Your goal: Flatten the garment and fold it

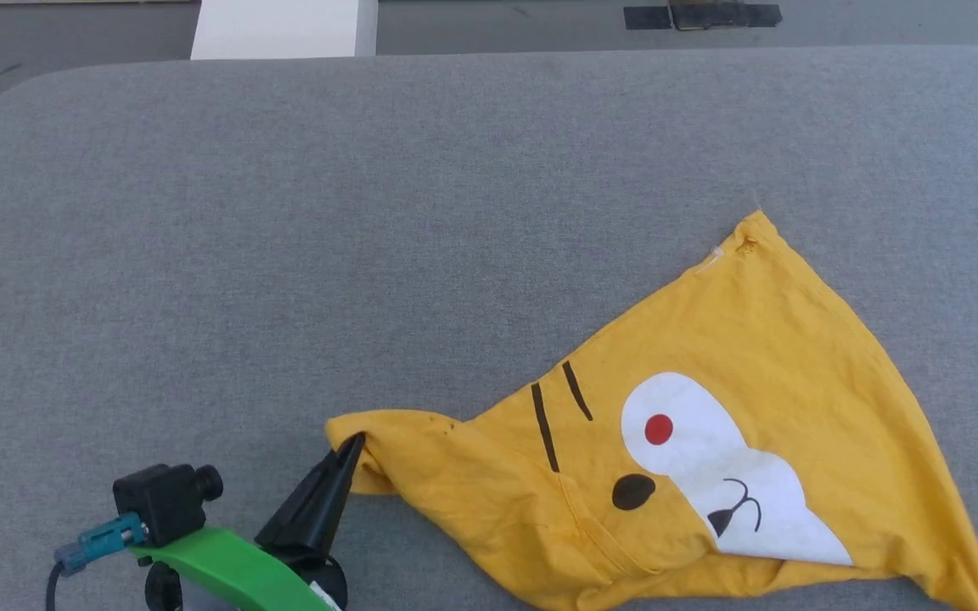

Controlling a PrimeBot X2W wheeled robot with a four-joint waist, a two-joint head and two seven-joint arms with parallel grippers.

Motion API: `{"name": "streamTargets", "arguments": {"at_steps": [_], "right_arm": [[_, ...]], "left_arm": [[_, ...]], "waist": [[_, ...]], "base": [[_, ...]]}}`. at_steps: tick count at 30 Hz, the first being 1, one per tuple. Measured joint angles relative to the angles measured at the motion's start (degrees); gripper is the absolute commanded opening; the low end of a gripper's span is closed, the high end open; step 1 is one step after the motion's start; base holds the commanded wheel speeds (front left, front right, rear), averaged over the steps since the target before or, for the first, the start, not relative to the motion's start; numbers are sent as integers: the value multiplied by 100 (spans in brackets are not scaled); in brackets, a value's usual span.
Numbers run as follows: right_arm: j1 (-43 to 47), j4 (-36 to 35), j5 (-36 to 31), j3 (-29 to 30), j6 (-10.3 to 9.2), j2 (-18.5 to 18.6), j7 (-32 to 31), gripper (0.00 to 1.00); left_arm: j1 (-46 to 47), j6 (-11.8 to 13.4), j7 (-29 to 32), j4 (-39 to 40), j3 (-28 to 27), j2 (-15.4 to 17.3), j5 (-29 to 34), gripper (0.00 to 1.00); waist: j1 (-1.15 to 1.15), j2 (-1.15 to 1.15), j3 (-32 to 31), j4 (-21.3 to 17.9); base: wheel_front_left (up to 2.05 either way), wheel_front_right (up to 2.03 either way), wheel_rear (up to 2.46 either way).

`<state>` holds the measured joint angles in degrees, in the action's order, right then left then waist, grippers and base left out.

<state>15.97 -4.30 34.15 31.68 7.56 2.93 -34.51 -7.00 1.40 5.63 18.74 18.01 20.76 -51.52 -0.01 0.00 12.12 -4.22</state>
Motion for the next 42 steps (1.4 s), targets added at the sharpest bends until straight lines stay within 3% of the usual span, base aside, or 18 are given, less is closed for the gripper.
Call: {"name": "streamTargets", "arguments": {"at_steps": [6,7,8,11,14,17,18,22,26,31,37,42], "right_arm": [[-304,956,-665,-389,0,-10,648,0],[-387,1022,-777,-386,0,-10,744,14],[-488,1068,-893,-376,0,-10,864,99],[-687,1014,-916,-300,0,-9,1007,100],[-671,490,-973,-191,0,-9,946,100],[-650,-310,-929,-85,0,-13,586,100],[-691,-1191,-1004,-80,0,58,142,100],[-1231,-1755,-1232,-391,0,361,-469,100],[-2132,-1444,-1557,-1039,2,876,-936,100],[-3322,-442,-1848,-1798,0,1196,-1271,100],[-4290,670,-2118,-2219,1,1535,-1449,100],[-4598,1194,-2229,-2420,1,1644,-1541,100]], "left_arm": [[-7,2,35,-92,71,-33,-47,0],[-7,2,35,-100,81,-36,-48,0],[-8,2,34,-107,88,-42,-49,0],[-15,2,34,-107,107,-49,-49,0],[-13,-1,33,-97,146,-51,-41,0],[3,-19,43,-64,208,-55,-30,0],[40,-40,60,-16,270,-59,11,0],[202,-103,80,23,332,-76,36,0],[387,-144,111,-2,402,-86,78,0],[650,-237,167,-45,508,-125,155,0],[966,-338,193,-125,619,-213,220,0],[1127,-389,191,-215,661,-271,245,0]], "waist": [[0,0,-137,40],[0,0,-155,41],[0,0,-175,43],[0,0,-203,42],[0,0,-175,67],[0,0,-117,122],[0,0,-23,183],[0,0,135,285],[0,0,327,399],[0,0,611,551],[0,0,961,757],[1,0,1197,944]], "base": [[0,0,0],[0,0,0],[0,0,0],[0,0,0],[0,0,0],[0,0,0],[0,0,0],[0,0,0],[0,0,0],[0,0,0],[0,0,0],[0,0,0]]}}
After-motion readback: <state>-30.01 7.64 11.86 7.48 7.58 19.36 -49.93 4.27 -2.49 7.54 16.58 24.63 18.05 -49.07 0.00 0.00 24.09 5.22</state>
